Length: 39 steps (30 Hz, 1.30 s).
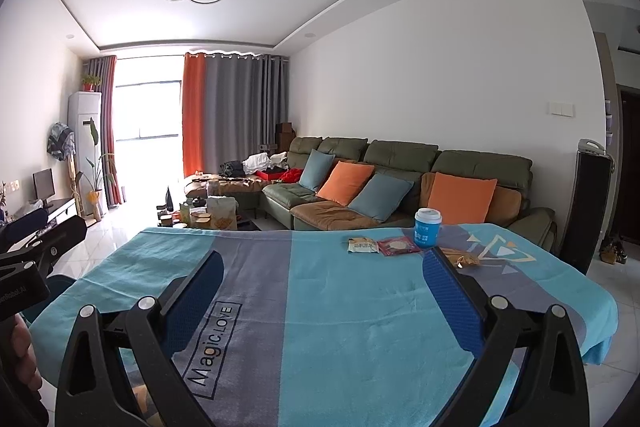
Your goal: Collect trash
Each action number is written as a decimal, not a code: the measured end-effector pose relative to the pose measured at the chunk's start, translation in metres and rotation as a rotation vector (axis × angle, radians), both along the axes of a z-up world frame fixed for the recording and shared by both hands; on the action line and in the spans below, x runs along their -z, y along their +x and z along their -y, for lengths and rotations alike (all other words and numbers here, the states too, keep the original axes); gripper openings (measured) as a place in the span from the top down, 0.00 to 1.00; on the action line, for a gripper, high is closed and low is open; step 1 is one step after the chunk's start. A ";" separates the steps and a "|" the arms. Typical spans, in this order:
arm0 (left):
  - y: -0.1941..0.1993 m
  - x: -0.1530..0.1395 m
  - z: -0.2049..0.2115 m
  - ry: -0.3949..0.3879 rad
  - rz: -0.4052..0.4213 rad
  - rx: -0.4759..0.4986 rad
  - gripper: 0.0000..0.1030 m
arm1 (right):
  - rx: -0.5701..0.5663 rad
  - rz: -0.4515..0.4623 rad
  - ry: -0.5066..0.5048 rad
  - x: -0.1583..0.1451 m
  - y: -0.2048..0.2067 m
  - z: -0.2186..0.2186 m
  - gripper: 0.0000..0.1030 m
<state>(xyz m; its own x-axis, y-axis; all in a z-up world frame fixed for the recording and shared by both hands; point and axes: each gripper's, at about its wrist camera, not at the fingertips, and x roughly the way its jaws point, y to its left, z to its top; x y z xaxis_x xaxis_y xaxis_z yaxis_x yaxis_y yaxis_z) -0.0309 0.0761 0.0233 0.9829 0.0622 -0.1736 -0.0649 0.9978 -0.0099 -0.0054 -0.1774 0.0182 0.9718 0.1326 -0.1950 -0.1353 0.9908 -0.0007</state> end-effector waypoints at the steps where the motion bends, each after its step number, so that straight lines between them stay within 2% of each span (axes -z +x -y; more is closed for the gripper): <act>1: -0.001 0.000 0.000 0.001 -0.001 -0.001 0.05 | -0.001 0.000 0.001 0.000 0.000 0.000 0.07; 39: 0.015 0.002 0.002 -0.003 -0.033 -0.009 0.05 | -0.024 -0.021 -0.003 0.003 0.013 -0.008 0.07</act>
